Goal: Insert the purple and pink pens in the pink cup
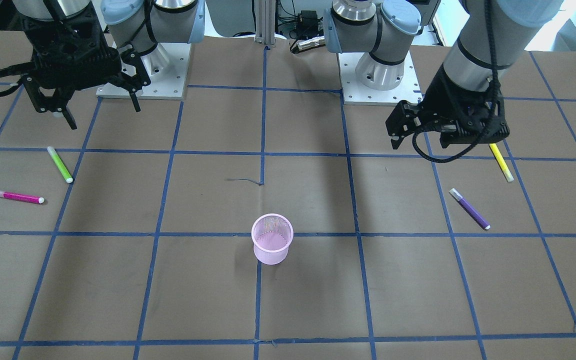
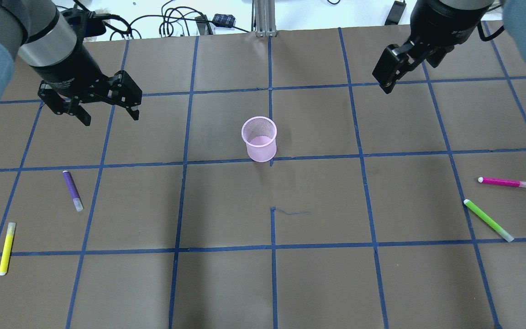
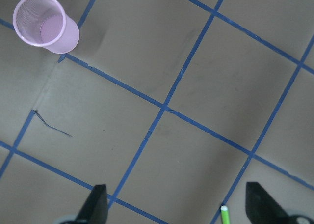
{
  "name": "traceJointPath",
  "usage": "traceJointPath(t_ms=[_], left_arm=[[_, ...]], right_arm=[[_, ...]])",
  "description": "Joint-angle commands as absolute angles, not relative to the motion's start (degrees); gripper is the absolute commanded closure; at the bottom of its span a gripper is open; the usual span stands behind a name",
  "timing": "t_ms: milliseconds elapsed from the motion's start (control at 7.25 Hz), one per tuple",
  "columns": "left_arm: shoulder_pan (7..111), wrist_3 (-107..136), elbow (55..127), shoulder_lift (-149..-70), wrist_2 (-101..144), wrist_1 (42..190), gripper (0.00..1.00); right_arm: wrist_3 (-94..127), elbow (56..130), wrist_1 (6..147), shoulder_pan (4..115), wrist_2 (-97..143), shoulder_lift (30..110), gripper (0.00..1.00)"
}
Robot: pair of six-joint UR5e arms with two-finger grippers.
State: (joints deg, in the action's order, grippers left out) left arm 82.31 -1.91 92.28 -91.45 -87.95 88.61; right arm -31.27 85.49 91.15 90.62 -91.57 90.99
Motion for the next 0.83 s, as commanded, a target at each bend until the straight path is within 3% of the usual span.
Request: traceJointPath(t_ms=[0,276,690], left_arm=[[74.9,-2.2,93.0,-93.4,-85.4,88.5,0.00],[67.9,-3.9,93.3,-95.5,-85.3,88.5,0.00],[59.0,-16.2,95.3,-101.1,-85.5,87.4,0.00]], right_arm=[[-47.6,86.0,90.5,84.9,-91.5,91.1,0.00],[-68.4,87.4,90.9,77.4,-91.2,91.0,0.00],[-88.3,96.0,96.8,63.6,-90.5,90.7,0.00]])
